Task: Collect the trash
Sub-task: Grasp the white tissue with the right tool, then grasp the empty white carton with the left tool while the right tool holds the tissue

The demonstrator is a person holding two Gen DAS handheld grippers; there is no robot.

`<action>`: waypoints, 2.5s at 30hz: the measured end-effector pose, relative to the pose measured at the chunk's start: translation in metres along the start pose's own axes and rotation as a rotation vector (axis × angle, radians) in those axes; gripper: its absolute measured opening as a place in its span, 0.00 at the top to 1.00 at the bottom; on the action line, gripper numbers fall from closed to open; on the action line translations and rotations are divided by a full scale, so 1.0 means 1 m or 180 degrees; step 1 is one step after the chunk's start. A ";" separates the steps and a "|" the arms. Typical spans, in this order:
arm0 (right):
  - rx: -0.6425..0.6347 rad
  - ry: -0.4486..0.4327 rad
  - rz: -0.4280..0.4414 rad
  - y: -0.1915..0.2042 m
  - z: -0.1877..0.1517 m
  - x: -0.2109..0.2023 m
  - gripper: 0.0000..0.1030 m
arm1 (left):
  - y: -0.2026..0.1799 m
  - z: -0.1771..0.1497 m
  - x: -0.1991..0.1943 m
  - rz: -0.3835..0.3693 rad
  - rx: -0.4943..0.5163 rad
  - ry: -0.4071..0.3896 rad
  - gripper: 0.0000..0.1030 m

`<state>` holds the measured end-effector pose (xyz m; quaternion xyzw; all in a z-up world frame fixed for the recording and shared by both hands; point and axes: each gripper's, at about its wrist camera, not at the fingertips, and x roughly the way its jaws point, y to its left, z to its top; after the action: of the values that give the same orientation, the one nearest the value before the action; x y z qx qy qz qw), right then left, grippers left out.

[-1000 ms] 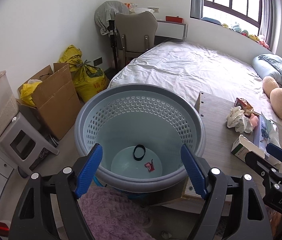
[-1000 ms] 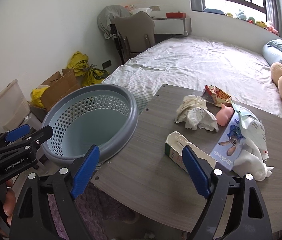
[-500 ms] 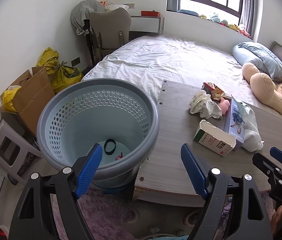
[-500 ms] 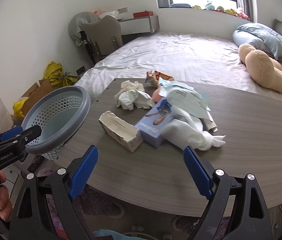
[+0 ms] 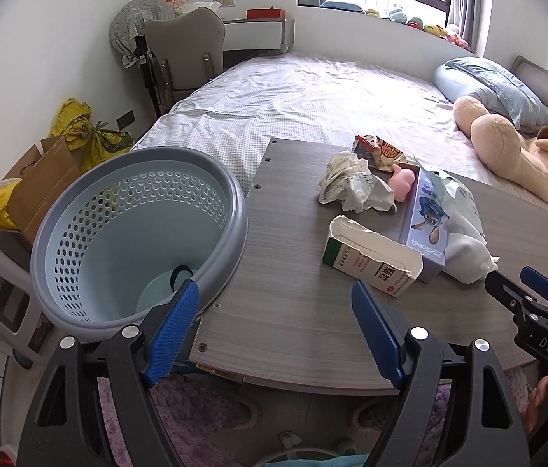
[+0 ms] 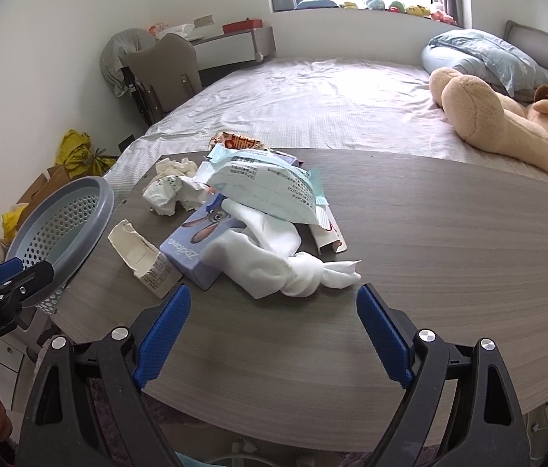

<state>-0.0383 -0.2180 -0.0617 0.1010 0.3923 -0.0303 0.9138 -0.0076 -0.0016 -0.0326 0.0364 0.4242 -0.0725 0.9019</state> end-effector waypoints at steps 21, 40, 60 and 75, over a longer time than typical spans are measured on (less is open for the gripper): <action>-0.0155 0.0219 0.0040 -0.004 0.012 0.037 0.68 | -0.023 0.005 0.018 0.0053 0.0092 0.0104 0.25; 0.0385 0.0147 0.0252 -0.044 -0.013 -0.008 0.73 | -0.053 0.001 0.029 -0.0094 0.0255 0.0100 0.25; 0.0569 0.0129 0.0297 -0.060 -0.019 -0.014 0.73 | -0.066 0.004 0.062 -0.0066 0.0147 0.0286 0.25; 0.0525 0.0108 0.0297 -0.056 -0.017 -0.015 0.73 | -0.029 0.001 0.041 0.0209 -0.0022 0.0257 0.25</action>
<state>-0.0686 -0.2694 -0.0714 0.1946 0.3987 -0.0183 0.8960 0.0149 -0.0344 -0.0637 0.0501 0.4591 -0.0398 0.8861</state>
